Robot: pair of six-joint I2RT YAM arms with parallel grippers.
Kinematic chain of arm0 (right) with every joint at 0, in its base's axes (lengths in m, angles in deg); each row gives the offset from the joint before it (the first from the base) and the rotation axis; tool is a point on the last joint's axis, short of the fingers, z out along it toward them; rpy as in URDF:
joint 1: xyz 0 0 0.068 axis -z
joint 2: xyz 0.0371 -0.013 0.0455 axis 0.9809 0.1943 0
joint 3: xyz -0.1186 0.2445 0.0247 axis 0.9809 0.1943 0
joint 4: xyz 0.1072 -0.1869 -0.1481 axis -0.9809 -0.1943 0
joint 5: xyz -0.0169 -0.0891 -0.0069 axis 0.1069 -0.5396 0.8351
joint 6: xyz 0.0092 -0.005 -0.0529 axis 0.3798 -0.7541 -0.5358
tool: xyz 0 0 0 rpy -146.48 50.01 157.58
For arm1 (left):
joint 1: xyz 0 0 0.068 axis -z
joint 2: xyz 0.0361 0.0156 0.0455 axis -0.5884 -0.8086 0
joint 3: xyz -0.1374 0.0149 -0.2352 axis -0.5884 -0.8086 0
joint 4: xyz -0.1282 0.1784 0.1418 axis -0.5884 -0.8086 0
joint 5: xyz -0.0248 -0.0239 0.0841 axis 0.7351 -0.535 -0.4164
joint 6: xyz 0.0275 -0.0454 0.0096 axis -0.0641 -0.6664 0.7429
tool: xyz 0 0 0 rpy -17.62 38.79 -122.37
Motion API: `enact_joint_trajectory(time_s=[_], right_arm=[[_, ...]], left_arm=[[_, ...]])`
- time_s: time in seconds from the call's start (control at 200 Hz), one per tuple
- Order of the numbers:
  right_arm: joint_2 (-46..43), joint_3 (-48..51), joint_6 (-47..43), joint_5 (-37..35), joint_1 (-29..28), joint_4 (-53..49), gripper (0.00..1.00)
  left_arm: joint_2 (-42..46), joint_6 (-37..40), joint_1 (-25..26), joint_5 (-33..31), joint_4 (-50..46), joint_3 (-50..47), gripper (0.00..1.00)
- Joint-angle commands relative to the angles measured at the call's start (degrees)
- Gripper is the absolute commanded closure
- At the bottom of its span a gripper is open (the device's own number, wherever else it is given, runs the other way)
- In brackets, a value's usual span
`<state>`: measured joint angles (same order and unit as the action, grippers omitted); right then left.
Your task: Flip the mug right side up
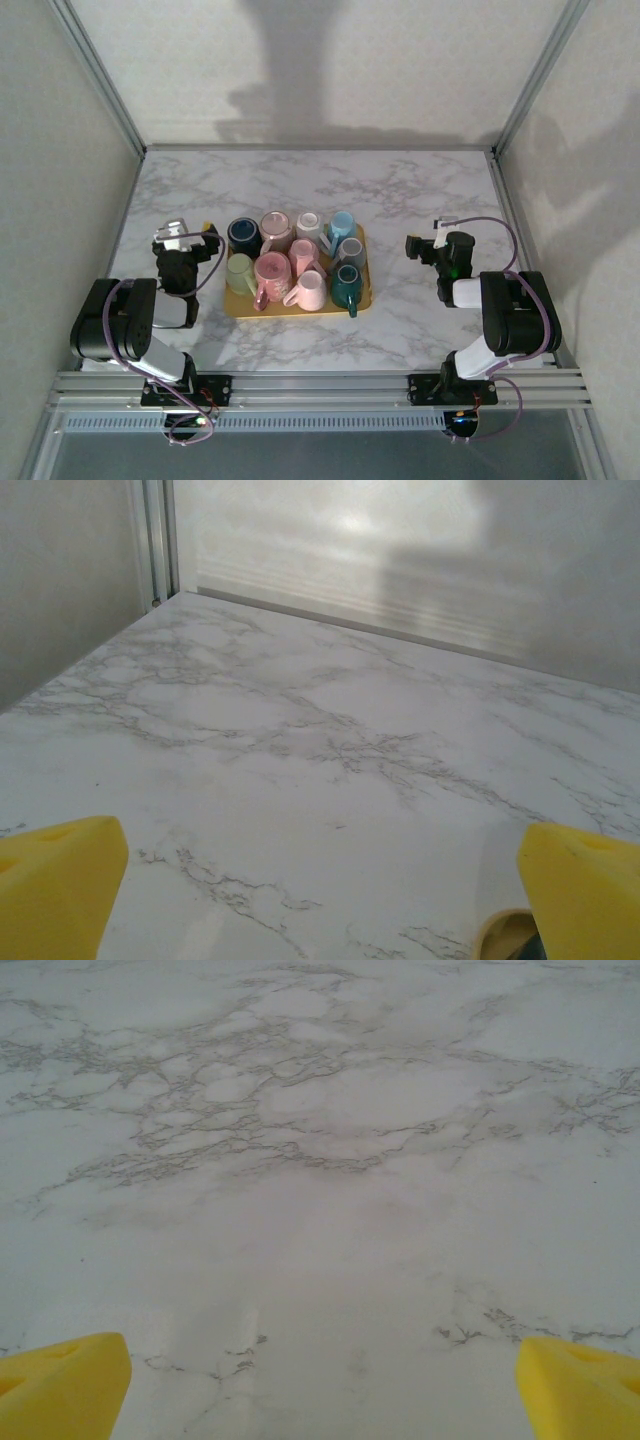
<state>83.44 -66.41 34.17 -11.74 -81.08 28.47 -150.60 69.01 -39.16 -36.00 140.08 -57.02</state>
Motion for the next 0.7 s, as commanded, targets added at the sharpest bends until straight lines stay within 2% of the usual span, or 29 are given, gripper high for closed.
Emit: enact_joint_trajectory(time_s=[0.0,0.045,0.07,0.115,0.155,0.25,0.37,0.456,0.586,0.696], right_arm=[[-0.97,-0.61,-0.3,0.11,-0.24,2.08,0.01],[-2.88,-1.81,-0.61,0.41,-0.26,-1.56,0.01],[-5.1,-3.64,-0.43,0.2,-0.22,-6.58,0.01],[-8.99,-7.05,0.49,-1.34,-0.26,-14.9,0.01],[-12.58,-9.9,1.63,-3.1,-0.26,-22.44,0.01],[-20.5,-14.47,3.82,-4.01,-0.17,-35.83,0.01],[-27.22,-22.03,8.68,-1.03,-0.22,-53.97,0.04],[-30.0,-26.56,11.93,3.5,-0.26,-63.81,0.11],[-33.23,-30.81,15.6,14.64,-0.58,-76.12,0.23],[-34.46,-33.65,17.86,19.1,-2.56,-87.91,0.32]], left_arm=[[-0.34,0.08,-0.25,0.67,0.54,0.85,0.01],[1.76,0.68,0.53,-0.38,-0.97,1.03,0.01],[5.16,1.26,1.17,-0.9,-7.33,2.88,0.01],[11.19,-0.29,1.3,-1.95,-26.36,10.59,0.01],[14.14,-1.29,1.33,-3.71,-39.34,17.24,0.01],[18.96,-2.71,1.83,-5.99,-57.29,27.3,0.0],[24.87,-4.48,3.01,-2.36,-70.99,35.27,0.01],[28.05,-8.64,4.48,0.55,-79.29,39.62,0.0],[31.19,-15.52,8.94,2.99,-90.3,43.17,0.03],[32.95,-21.12,13.65,3.34,-97.53,43.81,0.06]])
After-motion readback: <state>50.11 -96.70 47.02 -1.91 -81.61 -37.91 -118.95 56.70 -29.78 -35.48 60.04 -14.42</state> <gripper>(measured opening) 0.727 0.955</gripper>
